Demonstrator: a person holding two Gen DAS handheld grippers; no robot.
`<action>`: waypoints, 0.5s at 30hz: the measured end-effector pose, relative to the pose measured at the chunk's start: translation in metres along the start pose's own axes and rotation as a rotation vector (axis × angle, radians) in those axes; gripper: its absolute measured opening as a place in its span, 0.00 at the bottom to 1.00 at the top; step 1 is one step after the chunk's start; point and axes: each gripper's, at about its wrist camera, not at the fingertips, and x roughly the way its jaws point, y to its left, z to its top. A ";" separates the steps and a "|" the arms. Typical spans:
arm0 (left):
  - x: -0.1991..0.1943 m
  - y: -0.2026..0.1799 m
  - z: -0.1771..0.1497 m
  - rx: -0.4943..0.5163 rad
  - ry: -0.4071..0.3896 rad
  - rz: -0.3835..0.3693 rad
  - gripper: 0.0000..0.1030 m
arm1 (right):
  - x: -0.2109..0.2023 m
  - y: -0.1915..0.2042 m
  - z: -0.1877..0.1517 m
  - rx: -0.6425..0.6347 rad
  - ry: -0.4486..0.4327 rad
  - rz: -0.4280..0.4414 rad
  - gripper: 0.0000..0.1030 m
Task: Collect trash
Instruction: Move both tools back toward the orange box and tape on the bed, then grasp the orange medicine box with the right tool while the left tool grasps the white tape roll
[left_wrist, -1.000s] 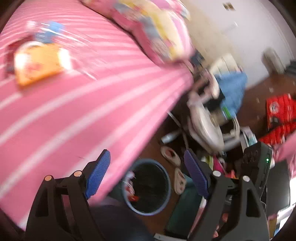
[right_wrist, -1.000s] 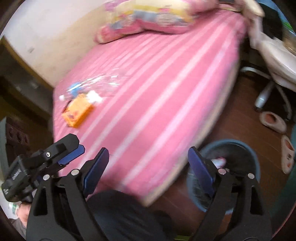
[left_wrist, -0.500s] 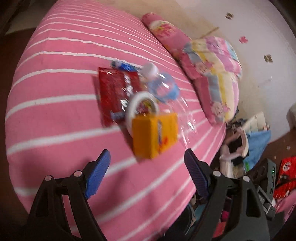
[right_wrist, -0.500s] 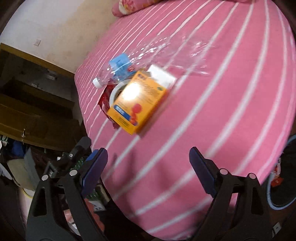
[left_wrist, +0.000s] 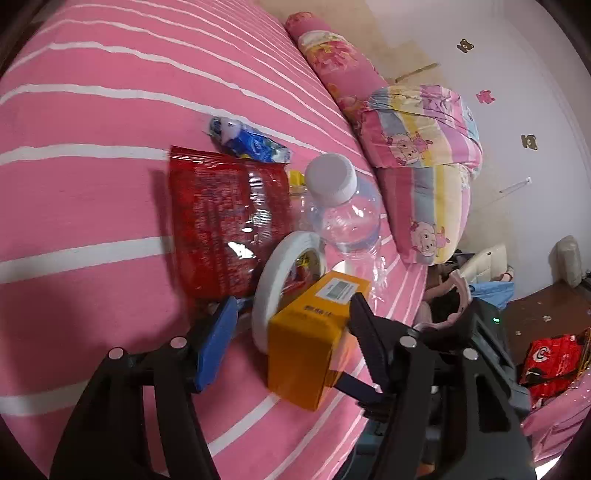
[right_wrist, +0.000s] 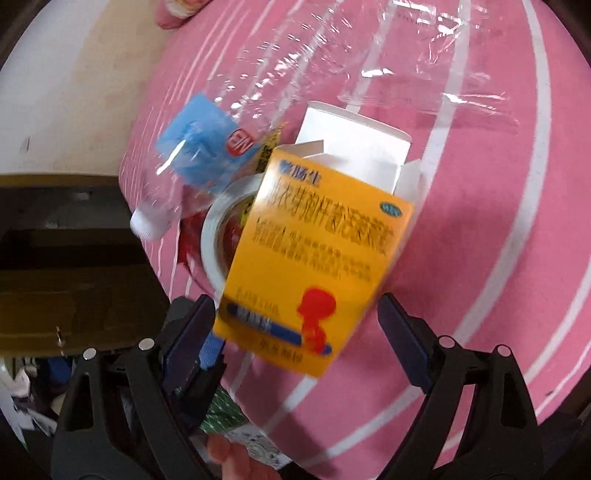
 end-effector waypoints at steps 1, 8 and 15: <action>0.004 -0.002 0.001 0.010 0.006 0.002 0.58 | 0.003 0.000 0.003 0.003 0.002 -0.009 0.86; 0.027 0.011 0.008 -0.082 0.062 -0.068 0.54 | 0.019 -0.012 0.017 0.039 -0.004 0.024 0.80; 0.039 0.020 0.004 -0.155 0.103 -0.136 0.17 | 0.000 -0.027 0.019 0.021 -0.027 0.074 0.75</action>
